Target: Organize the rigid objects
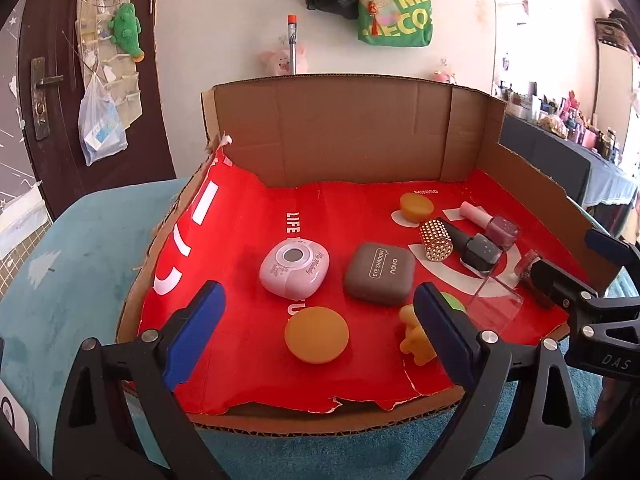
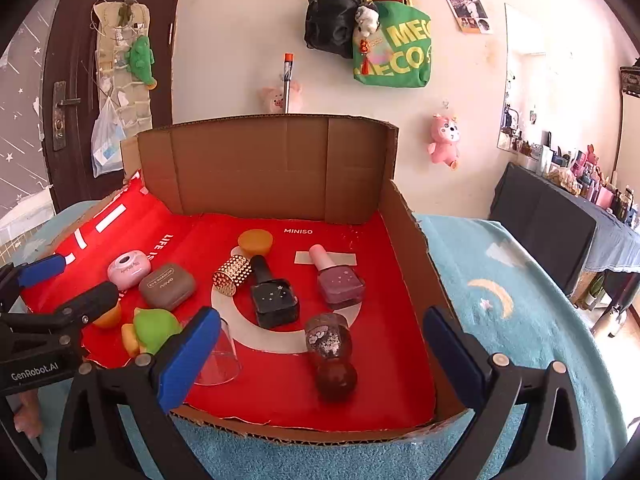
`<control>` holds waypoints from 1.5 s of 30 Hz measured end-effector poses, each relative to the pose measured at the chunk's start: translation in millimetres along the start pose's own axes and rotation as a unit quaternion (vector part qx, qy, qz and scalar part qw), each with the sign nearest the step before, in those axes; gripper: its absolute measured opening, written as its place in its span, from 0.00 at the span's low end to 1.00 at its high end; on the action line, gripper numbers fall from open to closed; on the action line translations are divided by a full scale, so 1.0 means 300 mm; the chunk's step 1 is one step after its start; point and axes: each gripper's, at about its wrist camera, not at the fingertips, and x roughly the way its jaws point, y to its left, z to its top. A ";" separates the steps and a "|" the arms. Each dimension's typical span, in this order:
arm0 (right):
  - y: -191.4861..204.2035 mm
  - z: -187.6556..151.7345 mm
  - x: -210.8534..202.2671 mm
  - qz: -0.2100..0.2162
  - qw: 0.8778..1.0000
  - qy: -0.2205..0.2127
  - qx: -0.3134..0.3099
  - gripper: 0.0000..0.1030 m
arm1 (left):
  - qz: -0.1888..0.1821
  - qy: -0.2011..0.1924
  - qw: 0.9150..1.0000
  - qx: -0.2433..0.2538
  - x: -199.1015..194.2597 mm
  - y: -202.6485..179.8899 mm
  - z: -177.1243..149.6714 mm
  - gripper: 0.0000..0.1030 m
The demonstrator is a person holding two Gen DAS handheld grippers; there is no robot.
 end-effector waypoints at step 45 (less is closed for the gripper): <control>-0.003 -0.001 0.002 -0.004 1.000 0.003 0.000 1.00 | 0.005 0.008 1.000 0.002 0.003 0.002 -0.007 0.93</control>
